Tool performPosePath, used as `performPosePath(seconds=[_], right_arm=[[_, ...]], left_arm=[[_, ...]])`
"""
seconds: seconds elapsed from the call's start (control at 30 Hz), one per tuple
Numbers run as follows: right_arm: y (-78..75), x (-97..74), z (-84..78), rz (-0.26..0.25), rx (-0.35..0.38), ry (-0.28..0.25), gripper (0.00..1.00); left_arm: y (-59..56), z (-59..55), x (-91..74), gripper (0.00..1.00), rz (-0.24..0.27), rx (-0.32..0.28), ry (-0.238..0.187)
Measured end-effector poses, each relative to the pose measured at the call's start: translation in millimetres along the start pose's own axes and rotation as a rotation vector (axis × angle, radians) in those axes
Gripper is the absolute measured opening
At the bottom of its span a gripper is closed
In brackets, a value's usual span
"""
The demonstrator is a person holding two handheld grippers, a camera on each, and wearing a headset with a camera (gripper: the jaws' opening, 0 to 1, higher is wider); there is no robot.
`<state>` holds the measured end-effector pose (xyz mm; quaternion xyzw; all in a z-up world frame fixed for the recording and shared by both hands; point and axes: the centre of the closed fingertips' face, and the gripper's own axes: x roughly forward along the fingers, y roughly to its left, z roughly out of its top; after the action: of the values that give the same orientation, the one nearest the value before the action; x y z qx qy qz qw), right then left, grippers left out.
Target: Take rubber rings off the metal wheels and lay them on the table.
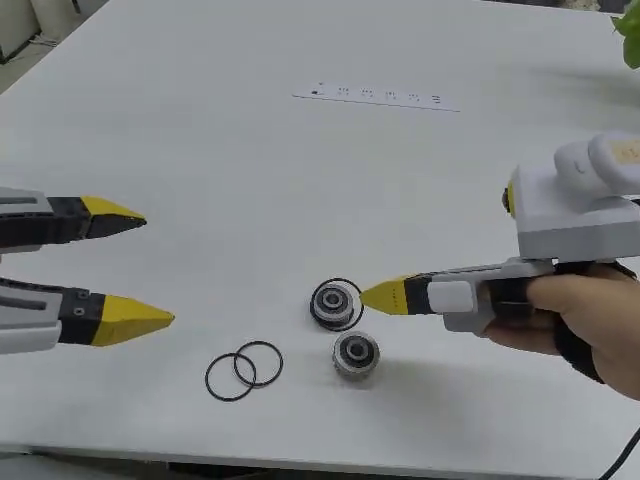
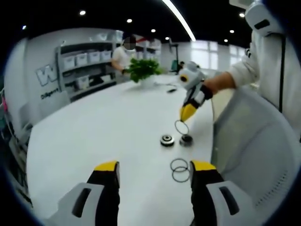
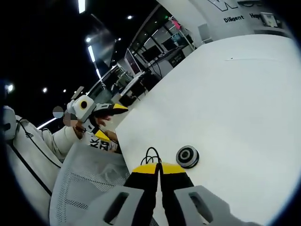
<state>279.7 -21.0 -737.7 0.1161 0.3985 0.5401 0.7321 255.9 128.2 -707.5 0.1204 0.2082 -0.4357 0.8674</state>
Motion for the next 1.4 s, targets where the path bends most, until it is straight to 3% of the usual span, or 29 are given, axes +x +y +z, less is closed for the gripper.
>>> performPosePath(seconds=[0.27,0.57,0.77,1.0,1.4], right_arm=[[12.9,10.6,0.6,0.037,-0.014,0.026,0.0],[23.8,36.9,-11.8,0.071,-0.034,0.101,0.0],[23.5,53.7,-25.4,0.068,-0.065,0.171,0.0],[10.3,66.6,-44.7,0.03,-0.079,0.245,0.0],[4.8,74.2,-54.0,-0.006,-0.099,0.275,0.0]], left_arm=[[2.1,-15.7,-22.1,0.66,0.066,-0.053,0.001],[-0.3,-30.5,-36.1,0.68,0.108,-0.09,0.012],[-0.2,-30.7,-40.9,0.69,0.124,-0.105,0.004],[-3.2,-30.9,-40.8,0.69,0.126,-0.113,-0.001],[-5.4,-30.7,-40.1,0.69,0.121,-0.114,-0.002]])
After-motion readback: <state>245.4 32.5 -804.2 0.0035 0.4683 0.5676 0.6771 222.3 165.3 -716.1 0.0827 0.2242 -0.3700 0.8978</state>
